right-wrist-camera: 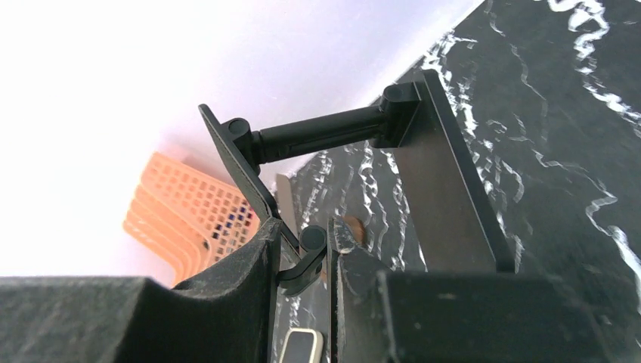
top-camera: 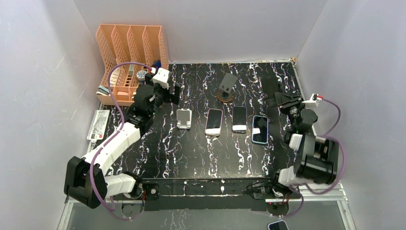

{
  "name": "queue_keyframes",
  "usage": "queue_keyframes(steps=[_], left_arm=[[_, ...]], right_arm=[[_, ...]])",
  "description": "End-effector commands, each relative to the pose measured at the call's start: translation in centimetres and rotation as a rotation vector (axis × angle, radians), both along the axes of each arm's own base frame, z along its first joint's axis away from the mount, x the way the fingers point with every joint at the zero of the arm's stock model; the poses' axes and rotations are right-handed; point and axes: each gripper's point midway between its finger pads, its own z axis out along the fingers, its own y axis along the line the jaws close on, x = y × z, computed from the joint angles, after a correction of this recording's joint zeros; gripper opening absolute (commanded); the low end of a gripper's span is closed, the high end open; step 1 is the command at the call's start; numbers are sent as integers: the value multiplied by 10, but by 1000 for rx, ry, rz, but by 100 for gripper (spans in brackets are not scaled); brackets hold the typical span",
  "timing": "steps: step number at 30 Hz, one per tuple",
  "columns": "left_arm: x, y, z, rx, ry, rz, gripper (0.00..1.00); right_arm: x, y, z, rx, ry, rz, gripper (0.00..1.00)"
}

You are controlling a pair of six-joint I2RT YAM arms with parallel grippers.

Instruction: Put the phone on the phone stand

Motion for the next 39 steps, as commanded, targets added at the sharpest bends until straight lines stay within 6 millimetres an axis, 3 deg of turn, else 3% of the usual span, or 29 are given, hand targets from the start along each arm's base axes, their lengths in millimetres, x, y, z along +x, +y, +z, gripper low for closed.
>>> queue_keyframes(steps=[1,8,15,23,33,39], left_arm=[[1,0,-2,7,-5,8,98],[1,4,-4,28,-2,21,98],[1,4,-6,37,1,21,98],[2,5,-9,49,7,25,98],[3,6,-15,60,18,30,98],[4,5,-18,64,26,29,98]], right_arm=[[16,19,68,44,-305,125,1],[38,49,54,146,-297,146,1],[50,57,40,309,-268,72,1],[57,56,8,462,-210,-24,1],[52,66,-18,466,-140,22,1],[32,65,-55,490,-20,-12,1]])
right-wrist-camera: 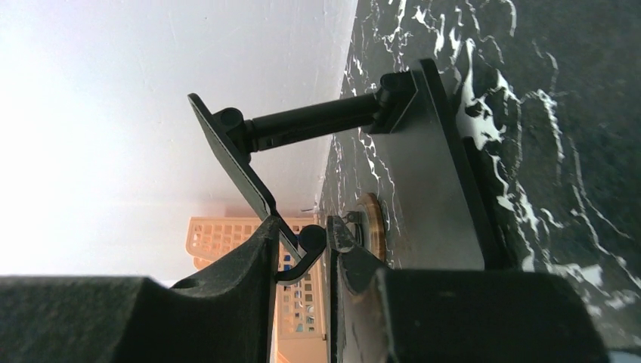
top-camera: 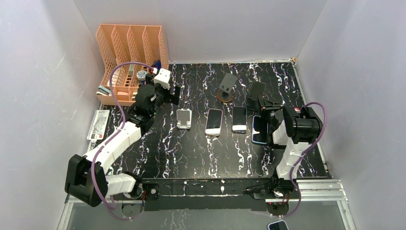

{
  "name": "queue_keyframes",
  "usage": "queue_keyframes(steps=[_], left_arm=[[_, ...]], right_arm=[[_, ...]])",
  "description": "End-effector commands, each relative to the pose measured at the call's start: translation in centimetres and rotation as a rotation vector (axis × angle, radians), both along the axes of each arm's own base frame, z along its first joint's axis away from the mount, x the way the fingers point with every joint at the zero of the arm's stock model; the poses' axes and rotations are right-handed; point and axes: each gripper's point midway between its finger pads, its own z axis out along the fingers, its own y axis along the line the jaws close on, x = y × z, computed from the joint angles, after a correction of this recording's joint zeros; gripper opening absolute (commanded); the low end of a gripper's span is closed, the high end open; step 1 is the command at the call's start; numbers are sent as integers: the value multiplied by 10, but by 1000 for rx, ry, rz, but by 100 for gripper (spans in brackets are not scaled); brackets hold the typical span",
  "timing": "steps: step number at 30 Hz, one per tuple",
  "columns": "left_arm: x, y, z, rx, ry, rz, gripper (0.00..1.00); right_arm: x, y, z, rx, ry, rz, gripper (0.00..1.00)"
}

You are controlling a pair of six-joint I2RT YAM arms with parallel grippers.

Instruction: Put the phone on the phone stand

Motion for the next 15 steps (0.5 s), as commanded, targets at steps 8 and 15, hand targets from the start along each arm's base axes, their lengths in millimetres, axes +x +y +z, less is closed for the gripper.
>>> queue_keyframes(steps=[8,15], left_arm=[[3,-1,-17,28,32,6,98],[3,0,-19,33,39,9,98]], right_arm=[[-21,8,4,33,-95,41,1],[-17,15,1,43,-94,78,1]])
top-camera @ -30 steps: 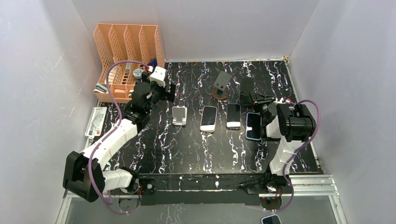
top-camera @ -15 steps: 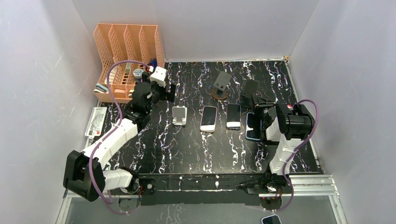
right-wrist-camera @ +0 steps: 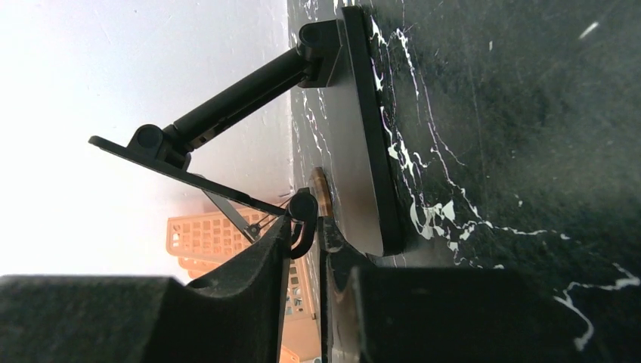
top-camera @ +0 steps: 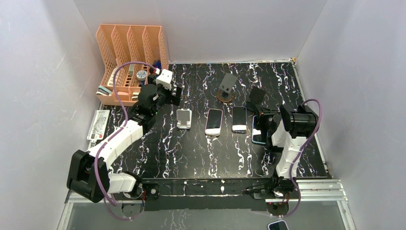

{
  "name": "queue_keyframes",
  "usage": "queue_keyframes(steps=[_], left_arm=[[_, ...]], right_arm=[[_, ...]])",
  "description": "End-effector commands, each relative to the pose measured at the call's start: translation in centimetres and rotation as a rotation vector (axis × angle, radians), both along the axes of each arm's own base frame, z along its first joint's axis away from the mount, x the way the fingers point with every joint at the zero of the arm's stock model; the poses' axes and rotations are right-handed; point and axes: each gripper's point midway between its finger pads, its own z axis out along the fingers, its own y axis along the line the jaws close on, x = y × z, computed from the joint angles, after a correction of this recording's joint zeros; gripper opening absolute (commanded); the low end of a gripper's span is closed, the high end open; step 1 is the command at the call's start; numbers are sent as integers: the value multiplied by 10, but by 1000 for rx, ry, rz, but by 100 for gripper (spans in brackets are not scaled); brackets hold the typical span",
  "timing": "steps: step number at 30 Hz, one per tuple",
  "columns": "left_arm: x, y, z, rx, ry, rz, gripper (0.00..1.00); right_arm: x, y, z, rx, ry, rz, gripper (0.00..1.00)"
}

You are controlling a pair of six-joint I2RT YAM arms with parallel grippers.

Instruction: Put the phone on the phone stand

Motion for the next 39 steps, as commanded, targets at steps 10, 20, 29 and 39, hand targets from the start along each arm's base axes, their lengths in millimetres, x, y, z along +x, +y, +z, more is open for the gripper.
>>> queue_keyframes(steps=[10,20,29,39], left_arm=[[-3,4,2,19,-12,13,98],[-5,5,9,13,-28,12,98],[-5,1,8,3,-23,-2,98],[-5,-1,10,-9,-22,-14,98]], right_arm=[[2,31,115,-85,-420,181,99],[7,3,131,-596,-123,166,99],[-19,-36,108,-998,287,330,98],[-79,-27,82,-1222,612,460,99]])
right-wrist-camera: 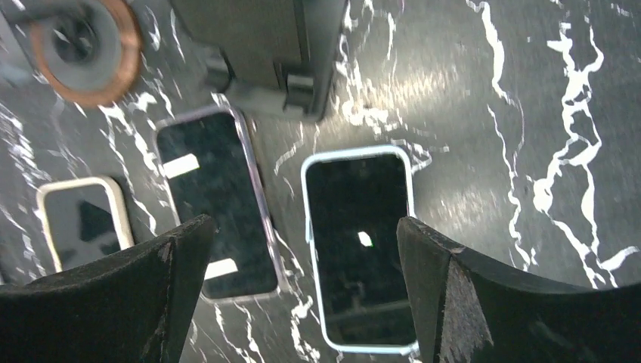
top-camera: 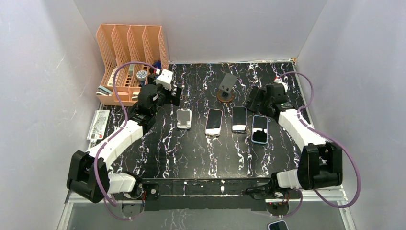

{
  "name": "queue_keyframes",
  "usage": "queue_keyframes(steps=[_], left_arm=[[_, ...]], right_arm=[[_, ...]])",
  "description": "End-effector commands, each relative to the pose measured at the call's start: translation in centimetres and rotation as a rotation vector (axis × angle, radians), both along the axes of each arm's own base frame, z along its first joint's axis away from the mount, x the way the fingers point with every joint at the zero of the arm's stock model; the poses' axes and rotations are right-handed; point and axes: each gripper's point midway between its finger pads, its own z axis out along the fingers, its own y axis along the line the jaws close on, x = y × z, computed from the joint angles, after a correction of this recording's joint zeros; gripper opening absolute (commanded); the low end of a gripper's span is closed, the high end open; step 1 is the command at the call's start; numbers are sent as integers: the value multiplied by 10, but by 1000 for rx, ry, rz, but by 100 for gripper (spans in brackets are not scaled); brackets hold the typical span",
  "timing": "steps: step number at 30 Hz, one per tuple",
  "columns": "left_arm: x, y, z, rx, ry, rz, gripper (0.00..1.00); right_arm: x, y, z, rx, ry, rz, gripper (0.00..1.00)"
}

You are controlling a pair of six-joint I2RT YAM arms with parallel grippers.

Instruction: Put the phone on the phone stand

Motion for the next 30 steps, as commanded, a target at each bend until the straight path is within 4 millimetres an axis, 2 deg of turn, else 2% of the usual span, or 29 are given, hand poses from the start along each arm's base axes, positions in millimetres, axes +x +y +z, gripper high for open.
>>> queue_keyframes(steps=[1,8,14,25,30], left_arm=[[-5,-3,10,-22,-20,-15,98],[-8,0,15,-19,-32,-7,98],[-8,4,16,-6,-38,5,98],[-6,4,10,3,-26,10,98],[-5,4,7,7,-19,11,98]], right_arm=[[-27,-17,5,-206,112,-2,99],[-25,-26,-25,-301,211,12,99],[-16,3,-50,-178,182,117,99],[-23,-3,-86,-219,279,113,99],[-25,-8,-93,-241,297,93,99]])
